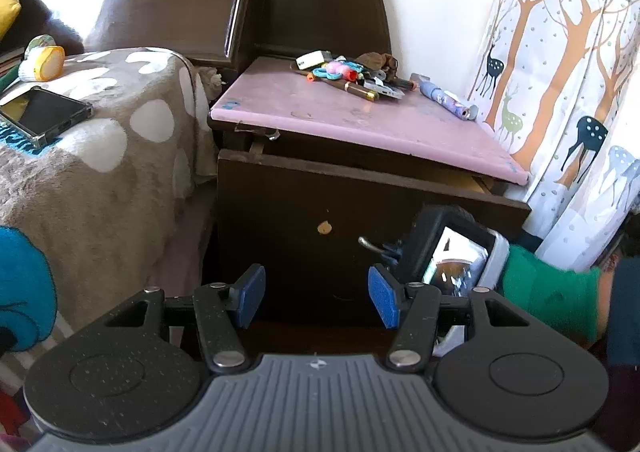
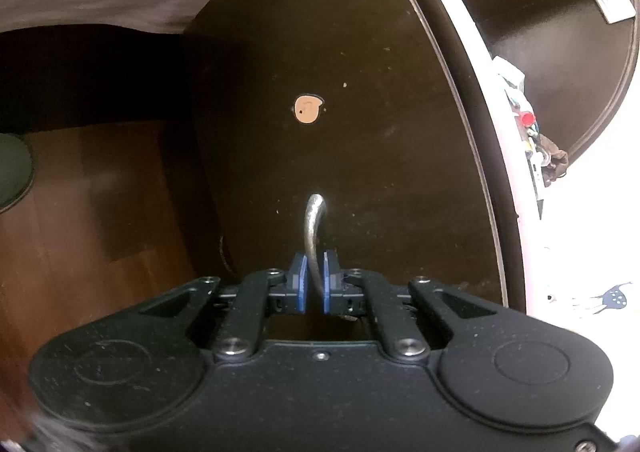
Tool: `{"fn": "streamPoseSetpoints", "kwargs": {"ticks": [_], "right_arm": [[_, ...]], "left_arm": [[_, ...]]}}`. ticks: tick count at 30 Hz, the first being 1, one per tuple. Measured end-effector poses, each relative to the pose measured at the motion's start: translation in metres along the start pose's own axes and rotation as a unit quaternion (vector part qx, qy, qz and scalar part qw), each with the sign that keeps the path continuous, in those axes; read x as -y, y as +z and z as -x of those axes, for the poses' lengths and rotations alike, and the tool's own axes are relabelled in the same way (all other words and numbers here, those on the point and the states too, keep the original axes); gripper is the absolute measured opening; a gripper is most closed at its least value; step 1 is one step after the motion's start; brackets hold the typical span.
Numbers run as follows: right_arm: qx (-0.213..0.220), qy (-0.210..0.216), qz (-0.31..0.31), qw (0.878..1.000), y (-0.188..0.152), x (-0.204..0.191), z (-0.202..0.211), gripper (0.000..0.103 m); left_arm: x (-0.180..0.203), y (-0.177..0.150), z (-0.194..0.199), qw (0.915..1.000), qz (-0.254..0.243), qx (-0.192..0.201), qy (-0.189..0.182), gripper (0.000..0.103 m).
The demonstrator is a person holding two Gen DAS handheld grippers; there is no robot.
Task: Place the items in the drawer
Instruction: 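Push the drawer shut by its metal handle with the right tool, then release the drawer handle and pull the right tool back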
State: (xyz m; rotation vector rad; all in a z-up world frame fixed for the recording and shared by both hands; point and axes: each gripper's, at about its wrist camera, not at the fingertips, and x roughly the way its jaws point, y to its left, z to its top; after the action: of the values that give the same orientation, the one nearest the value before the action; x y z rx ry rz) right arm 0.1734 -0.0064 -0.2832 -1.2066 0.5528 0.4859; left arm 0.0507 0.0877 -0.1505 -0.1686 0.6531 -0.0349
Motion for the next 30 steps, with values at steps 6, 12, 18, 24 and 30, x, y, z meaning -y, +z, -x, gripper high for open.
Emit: {"fn": "streamPoseSetpoints", "kwargs": {"ticks": [6, 12, 18, 24, 30], "right_arm": [[-0.008, 0.003, -0.006, 1.0, 0.007, 0.018, -0.023, 0.0], [-0.031, 0.002, -0.024, 0.999, 0.016, 0.027, -0.039, 0.0], [-0.033, 0.006, -0.026, 0.999, 0.015, 0.031, -0.048, 0.0], [-0.042, 0.016, -0.03, 0.999, 0.016, 0.04, -0.058, 0.001], [-0.057, 0.026, -0.03, 0.998, 0.022, 0.047, -0.068, 0.002]], "left_arm": [[0.0, 0.0, -0.002, 1.0, -0.001, -0.003, -0.005, 0.056], [0.001, -0.001, -0.005, 0.9999, -0.005, -0.007, -0.006, 0.056], [0.001, 0.0, -0.007, 0.9999, -0.007, -0.01, -0.01, 0.056], [0.003, -0.001, -0.009, 0.9997, -0.013, -0.014, -0.013, 0.056], [0.005, 0.0, -0.009, 0.9997, -0.017, -0.015, -0.013, 0.056]]}}
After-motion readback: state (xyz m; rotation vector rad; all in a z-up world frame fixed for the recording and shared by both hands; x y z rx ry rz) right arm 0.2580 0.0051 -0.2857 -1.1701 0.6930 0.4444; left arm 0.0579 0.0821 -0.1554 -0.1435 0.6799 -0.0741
